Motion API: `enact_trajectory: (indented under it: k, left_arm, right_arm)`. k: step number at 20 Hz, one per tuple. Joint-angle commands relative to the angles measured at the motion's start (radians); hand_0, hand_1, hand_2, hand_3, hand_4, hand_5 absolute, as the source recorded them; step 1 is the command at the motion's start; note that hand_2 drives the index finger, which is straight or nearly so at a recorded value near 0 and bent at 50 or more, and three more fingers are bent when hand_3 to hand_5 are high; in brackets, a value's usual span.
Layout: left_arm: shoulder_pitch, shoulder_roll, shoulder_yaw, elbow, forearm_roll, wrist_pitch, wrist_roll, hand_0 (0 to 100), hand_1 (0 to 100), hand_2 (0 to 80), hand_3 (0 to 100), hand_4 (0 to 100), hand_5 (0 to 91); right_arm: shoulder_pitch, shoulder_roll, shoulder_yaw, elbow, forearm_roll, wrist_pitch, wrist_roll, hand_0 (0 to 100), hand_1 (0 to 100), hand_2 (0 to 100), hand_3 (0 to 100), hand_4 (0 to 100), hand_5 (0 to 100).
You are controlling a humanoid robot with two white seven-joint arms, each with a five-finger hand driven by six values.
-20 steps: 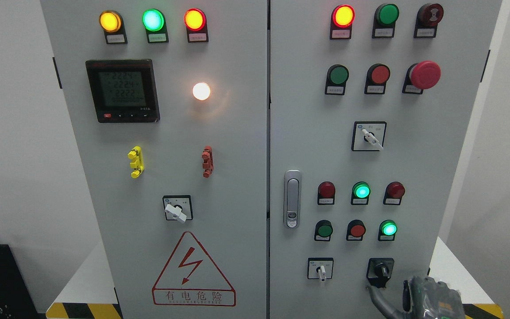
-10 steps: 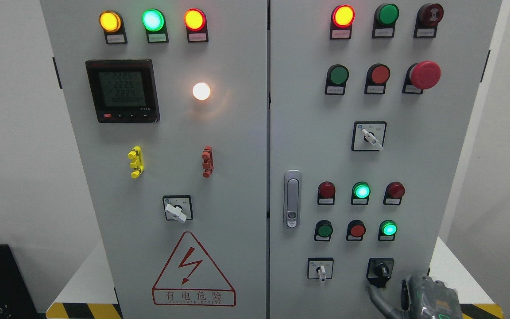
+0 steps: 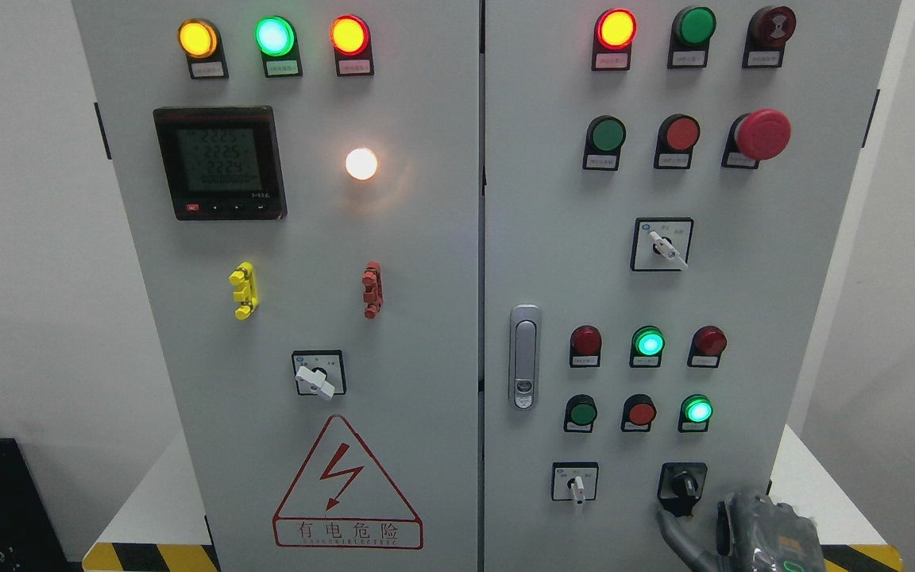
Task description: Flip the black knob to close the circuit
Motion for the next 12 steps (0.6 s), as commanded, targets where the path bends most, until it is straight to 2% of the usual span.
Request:
enact_trajectory:
  k: [1,12]
  left_arm:
    - [0.034,0.001,0.011,-0.034,0.008,0.000,0.000,0,0,0.0,5,3,0.0]
    - [0.034,-0.001,0.011,-0.034,0.008,0.000,0.000,0,0,0.0,5,3,0.0]
  right_arm:
    - [0.000,0.000,-0.045,0.006,-0.031,0.004,0.001,0,0,88,100,83,94]
    - [-0.012,0.000,-0.057,0.011,-0.037,0.004,0.001,0,0,88,100,84,95]
